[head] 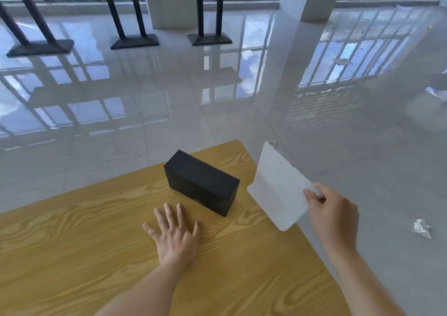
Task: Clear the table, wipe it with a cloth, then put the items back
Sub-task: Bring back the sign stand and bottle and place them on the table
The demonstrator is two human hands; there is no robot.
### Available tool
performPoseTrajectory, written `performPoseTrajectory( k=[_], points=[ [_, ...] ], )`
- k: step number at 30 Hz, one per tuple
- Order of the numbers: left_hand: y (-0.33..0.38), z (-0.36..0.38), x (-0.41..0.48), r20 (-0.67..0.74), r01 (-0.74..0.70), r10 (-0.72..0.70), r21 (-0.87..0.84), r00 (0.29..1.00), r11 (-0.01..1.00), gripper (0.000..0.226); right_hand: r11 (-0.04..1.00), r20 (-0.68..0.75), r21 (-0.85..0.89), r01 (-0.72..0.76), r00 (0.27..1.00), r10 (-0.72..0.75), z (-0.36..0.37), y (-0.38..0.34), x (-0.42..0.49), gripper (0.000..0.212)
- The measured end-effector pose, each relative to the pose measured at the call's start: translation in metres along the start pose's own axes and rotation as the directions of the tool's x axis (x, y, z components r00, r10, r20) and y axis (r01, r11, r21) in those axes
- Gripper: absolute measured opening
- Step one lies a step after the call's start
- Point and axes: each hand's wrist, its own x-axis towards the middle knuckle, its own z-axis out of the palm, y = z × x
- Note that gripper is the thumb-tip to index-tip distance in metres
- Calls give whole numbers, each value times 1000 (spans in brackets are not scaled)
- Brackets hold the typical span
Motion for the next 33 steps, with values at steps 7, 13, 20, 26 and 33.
performPoseTrajectory(
  k=[7,13,20,26,33],
  points=[
    [-1,5,2,-49,23,-20,61,999,998,91,997,-51,54,60,997,-57,44,-12,23,15],
    [2,5,1,-69,34,-30,59,997,998,91,993,-79,66,94,993,-89,58,-11,25,24],
    [0,7,0,-100,29,-26,31,995,999,90,990,-3,76,122,993,-122,70,-7,29,17],
    [2,5,0,-98,29,-25,33,995,999,90,993,35,72,94,995,-97,79,3,30,26],
    [2,5,0,-113,29,-27,14,993,999,90,994,79,87,63,994,-70,100,-16,60,32]
  ],
)
